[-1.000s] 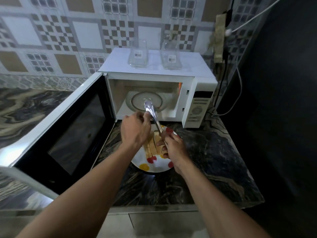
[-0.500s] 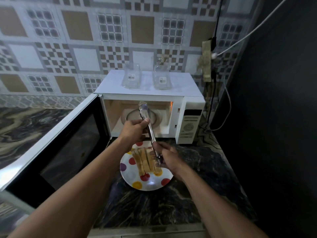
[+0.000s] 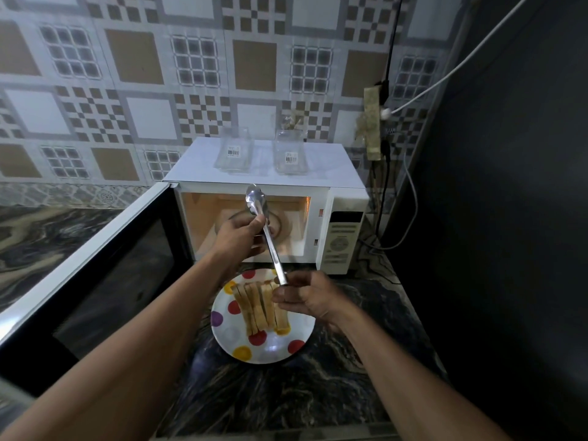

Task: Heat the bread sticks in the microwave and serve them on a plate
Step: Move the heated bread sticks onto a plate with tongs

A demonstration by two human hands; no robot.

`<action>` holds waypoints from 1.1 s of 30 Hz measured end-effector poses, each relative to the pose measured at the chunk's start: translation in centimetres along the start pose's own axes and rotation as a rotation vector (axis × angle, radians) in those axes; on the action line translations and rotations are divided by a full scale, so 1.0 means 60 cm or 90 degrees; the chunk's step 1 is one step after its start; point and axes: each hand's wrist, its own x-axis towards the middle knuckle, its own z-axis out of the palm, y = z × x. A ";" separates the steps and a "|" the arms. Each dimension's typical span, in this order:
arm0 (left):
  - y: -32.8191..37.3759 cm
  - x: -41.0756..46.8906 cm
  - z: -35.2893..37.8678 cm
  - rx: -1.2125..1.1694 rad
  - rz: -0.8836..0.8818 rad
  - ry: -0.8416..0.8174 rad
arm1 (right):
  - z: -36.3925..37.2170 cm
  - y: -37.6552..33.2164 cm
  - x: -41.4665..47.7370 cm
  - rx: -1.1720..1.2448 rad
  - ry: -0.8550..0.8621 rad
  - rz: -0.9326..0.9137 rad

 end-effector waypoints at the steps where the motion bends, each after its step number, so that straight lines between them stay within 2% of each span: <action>1: 0.000 0.001 -0.001 -0.006 0.001 -0.003 | -0.001 0.000 0.000 0.001 0.005 0.005; 6: -0.001 0.007 -0.008 -0.017 -0.005 -0.016 | 0.002 -0.002 0.001 -0.062 0.014 0.014; 13: -0.001 -0.003 -0.013 0.010 -0.012 -0.041 | 0.020 -0.020 -0.002 -0.030 0.011 -0.020; 22: 0.007 -0.027 -0.020 0.046 -0.006 -0.064 | 0.048 -0.018 0.004 -0.040 0.127 -0.154; 27: 0.003 -0.047 -0.021 0.041 -0.007 -0.101 | 0.052 -0.021 -0.002 0.006 0.153 -0.151; 33: -0.004 -0.062 -0.028 0.058 -0.031 -0.102 | 0.057 -0.009 -0.021 -0.014 0.168 -0.183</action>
